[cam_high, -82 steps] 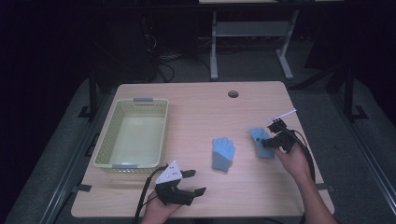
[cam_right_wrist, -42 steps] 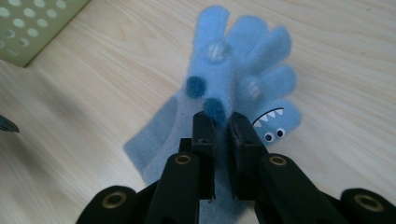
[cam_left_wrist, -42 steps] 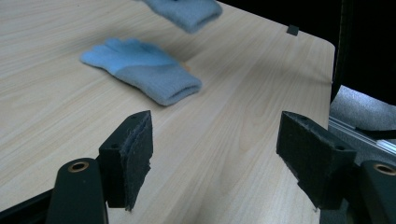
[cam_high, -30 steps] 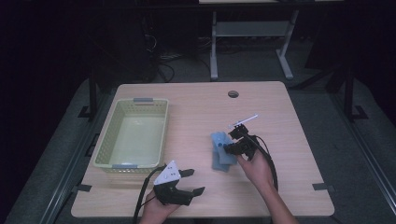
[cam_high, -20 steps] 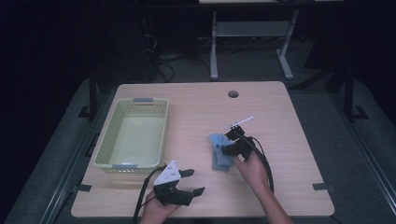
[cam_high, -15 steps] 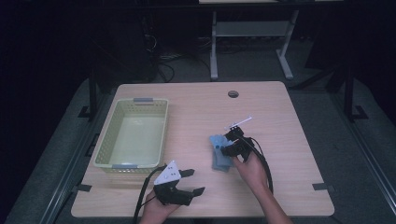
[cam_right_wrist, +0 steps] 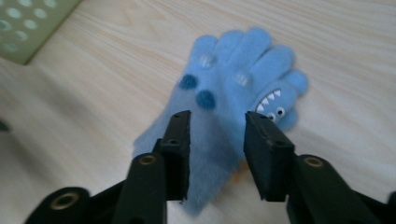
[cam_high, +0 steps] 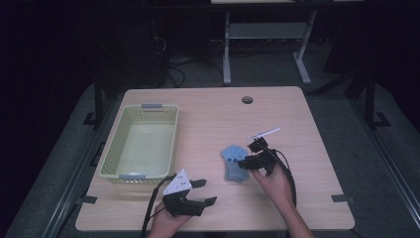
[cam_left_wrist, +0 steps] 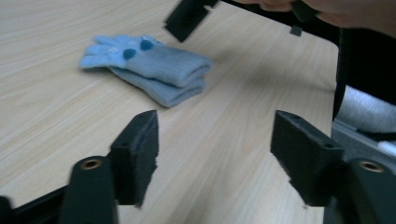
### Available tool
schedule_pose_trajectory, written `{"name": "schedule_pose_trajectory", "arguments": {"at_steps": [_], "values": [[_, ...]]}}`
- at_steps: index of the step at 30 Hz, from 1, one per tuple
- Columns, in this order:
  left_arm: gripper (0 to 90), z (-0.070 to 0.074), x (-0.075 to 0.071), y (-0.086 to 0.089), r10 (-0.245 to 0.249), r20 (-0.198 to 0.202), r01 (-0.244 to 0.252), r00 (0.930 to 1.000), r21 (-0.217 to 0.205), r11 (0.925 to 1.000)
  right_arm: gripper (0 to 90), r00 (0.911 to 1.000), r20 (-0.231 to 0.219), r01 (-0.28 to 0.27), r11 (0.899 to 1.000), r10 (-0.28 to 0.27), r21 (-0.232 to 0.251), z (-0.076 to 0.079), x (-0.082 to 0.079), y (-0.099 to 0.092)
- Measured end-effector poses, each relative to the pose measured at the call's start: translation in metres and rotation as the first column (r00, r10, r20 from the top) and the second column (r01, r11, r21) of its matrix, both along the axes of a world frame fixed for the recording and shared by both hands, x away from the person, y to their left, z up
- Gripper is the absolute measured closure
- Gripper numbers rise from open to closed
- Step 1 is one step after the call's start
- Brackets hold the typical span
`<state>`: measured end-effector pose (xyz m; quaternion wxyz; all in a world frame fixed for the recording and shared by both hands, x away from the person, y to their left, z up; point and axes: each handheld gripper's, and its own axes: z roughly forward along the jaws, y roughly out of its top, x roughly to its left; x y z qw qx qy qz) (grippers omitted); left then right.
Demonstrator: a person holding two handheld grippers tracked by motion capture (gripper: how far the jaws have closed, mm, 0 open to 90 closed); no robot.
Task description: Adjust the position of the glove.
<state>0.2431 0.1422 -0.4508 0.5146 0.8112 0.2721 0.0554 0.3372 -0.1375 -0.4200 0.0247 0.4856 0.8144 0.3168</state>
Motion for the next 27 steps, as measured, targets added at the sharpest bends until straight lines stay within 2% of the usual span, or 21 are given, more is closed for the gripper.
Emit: {"name": "schedule_pose_trajectory", "arguments": {"at_steps": [1,2,3,4,7,8,15,16,18,19,20,21,22,23,24,25,26,27], "values": [[35.5,0.0,0.0,0.0,0.0,0.0,0.0,1.0,0.0,1.0,65.0,1.0,0.0,0.0,1.0,0.0,0.0,0.0,0.0,0.0],[38.4,0.002,0.006,-0.003,0.03,-0.008,-0.03,0.9995,0.018,0.9994,69.6,1.0,0.005,-0.002,1.0,0.002,-0.001,-0.001,-0.004,-0.008],[41.3,0.002,0.006,-0.003,0.03,-0.008,-0.03,0.9995,0.018,0.9994,69.6,1.0,0.005,-0.002,1.0,0.002,-0.001,-0.001,-0.004,-0.008],[44.1,0.003,0.011,-0.007,0.052,-0.005,-0.052,0.9986,0.052,0.9973,73.4,1.0,0.001,-0.007,1.0,0.007,0.005,-0.003,-0.007,-0.014],[52.7,0.004,0.019,-0.012,0.07,-0.019,-0.069,0.9974,0.065,0.9955,74.8,0.9999,-0.004,-0.01,1.0,0.01,0.004,-0.005,-0.009,-0.017],[55.0,0.004,0.027,-0.017,0.082,-0.037,-0.079,0.9959,0.078,0.9938,75.3,0.9996,-0.01,-0.026,1.0,0.026,0.001,-0.007,-0.01,-0.019],[66.3,0.0,0.053,-0.035,0.121,-0.077,-0.109,0.9897,0.145,0.9834,79.9,0.9989,-0.009,-0.046,0.999,0.046,-0.017,-0.011,-0.013,-0.021],[72.4,-0.001,0.058,-0.037,0.131,-0.081,-0.116,0.9881,0.159,0.9803,81.4,0.9988,-0.017,-0.046,0.999,0.046,-0.017,-0.013,-0.014,-0.022],[77.3,-0.003,0.067,-0.04,0.165,-0.106,-0.146,0.9806,0.167,0.9752,81.8,0.9986,-0.019,-0.05,0.999,0.049,-0.018,-0.015,-0.015,-0.023],[78.4,-0.004,0.075,-0.043,0.194,-0.126,-0.17,0.9728,0.179,0.9691,81.8,0.9984,-0.024,-0.052,0.998,0.052,-0.016,-0.017,-0.016,-0.023],[79.2,-0.004,0.075,-0.043,0.194,-0.126,-0.17,0.9728,0.179,0.9691,81.8,0.9984,-0.024,-0.052,0.998,0.052,-0.016,-0.017,-0.016,-0.023],[79.5,-0.006,0.084,-0.046,0.223,-0.14,-0.194,0.9647,0.196,0.9612,81.8,0.998,-0.031,-0.056,0.998,0.056,-0.015,-0.019,-0.016,-0.024],[79.5,-0.007,0.088,-0.047,0.233,-0.14,-0.201,0.9623,0.209,0.957,81.8,0.9979,-0.036,-0.055,0.998,0.054,-0.018,-0.02,-0.017,-0.025],[79.5,-0.007,0.088,-0.047,0.233,-0.14,-0.201,0.9623,0.209,0.957,81.8,0.9977,-0.038,-0.058,0.998,0.057,-0.02,-0.021,-0.017,-0.025],[79.5,-0.007,0.092,-0.049,0.247,-0.137,-0.213,0.9594,0.222,0.9514,81.8,0.9977,-0.038,-0.058,0.998,0.057,-0.02,-0.021,-0.017,-0.025],[79.4,-0.01,0.098,-0.051,0.266,-0.15,-0.228,0.9524,0.23,0.9463,81.8,0.997,-0.049,-0.062,0.998,0.06,-0.025,-0.023,-0.018,-0.026],[79.5,-0.01,0.098,-0.051,0.266,-0.15,-0.228,0.9524,0.23,0.9463,81.8,0.997,-0.049,-0.062,0.998,0.06,-0.025,-0.023,-0.018,-0.026],[80.0,-0.012,0.104,-0.054,0.277,-0.163,-0.234,0.9468,0.24,0.9422,81.8,0.9962,-0.056,-0.069,0.997,0.067,-0.031,-0.024,-0.018,-0.026]]}}
